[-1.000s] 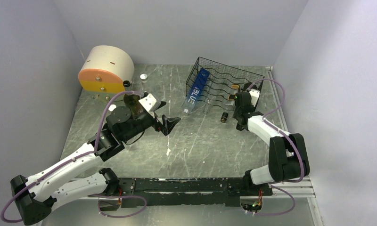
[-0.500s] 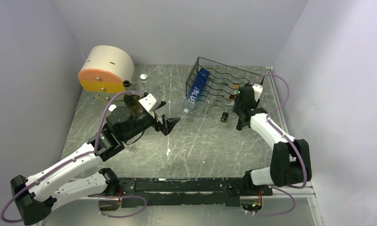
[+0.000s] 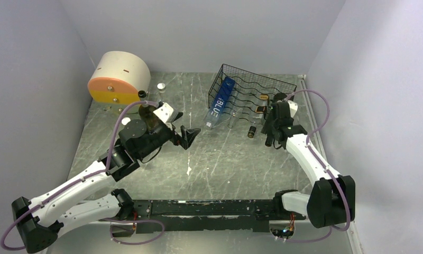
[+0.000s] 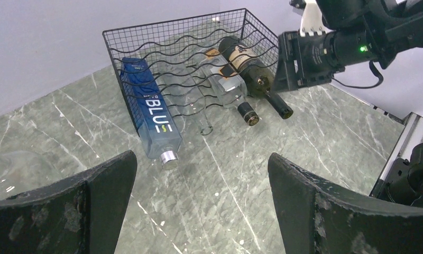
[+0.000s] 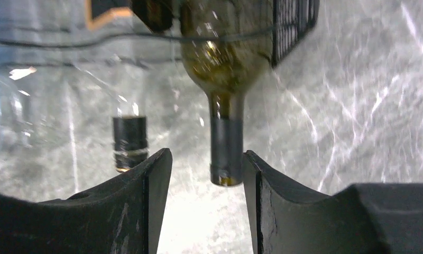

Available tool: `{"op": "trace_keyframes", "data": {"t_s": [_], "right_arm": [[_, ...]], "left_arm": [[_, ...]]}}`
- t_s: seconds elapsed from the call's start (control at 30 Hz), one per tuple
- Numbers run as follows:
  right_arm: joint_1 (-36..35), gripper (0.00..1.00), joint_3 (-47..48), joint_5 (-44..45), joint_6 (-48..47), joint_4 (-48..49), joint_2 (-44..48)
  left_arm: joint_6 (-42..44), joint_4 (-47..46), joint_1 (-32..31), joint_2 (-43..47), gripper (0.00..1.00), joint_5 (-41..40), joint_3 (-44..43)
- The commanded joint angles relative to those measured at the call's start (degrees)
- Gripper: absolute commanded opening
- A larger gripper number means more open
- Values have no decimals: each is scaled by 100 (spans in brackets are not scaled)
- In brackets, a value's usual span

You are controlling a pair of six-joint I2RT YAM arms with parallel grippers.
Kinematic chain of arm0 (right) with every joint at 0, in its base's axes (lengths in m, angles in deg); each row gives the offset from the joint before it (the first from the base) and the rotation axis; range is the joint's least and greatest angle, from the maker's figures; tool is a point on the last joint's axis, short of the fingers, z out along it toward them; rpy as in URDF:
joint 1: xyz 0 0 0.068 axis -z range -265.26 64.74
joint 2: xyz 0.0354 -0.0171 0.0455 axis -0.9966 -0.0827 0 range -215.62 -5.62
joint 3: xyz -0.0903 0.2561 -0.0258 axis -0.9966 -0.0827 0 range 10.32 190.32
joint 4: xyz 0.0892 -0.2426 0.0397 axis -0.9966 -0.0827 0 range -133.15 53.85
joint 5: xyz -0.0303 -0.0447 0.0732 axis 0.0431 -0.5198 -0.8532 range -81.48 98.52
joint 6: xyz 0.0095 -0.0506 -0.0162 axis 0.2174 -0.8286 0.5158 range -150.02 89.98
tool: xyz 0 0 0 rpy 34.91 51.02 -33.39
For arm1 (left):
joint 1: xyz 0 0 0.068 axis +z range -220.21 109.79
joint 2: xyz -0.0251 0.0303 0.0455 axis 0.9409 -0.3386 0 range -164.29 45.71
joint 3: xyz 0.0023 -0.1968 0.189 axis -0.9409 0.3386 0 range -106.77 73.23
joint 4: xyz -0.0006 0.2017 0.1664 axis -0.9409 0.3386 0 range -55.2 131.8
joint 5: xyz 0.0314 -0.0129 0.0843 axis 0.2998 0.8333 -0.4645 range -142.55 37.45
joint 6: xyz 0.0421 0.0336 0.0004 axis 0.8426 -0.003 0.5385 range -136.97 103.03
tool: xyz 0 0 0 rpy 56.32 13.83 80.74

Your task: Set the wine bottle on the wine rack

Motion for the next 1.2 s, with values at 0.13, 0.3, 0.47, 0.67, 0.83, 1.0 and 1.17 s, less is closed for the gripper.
{"op": "trace_keyframes", "data": {"t_s": [0.13,0.3,0.47,0.67,0.83,1.0,1.17], "right_arm": [[36,46,-488,-49,378,-416,-69],[31,30,-433,-39,254,-340,-209],[31,19,-256,93,38,-182,-389],[31,17,-20,217,-98,-33,-691],[37,41,79,287,69,-214,-633],[32,53,-300,18,243,-187,-458],[36,51,-609,-217,266,-31,-442]], "left_arm": [[-28,-191,14,-32,98,-24,-42],[-10,-149,14,-33,98,-39,-67],[-10,-101,15,-19,98,-33,-98],[-34,-54,15,17,98,-72,-112],[-51,-7,13,37,98,-88,-114],[-31,-66,10,39,98,-97,-74],[6,-73,15,-37,98,-53,-127]]}}
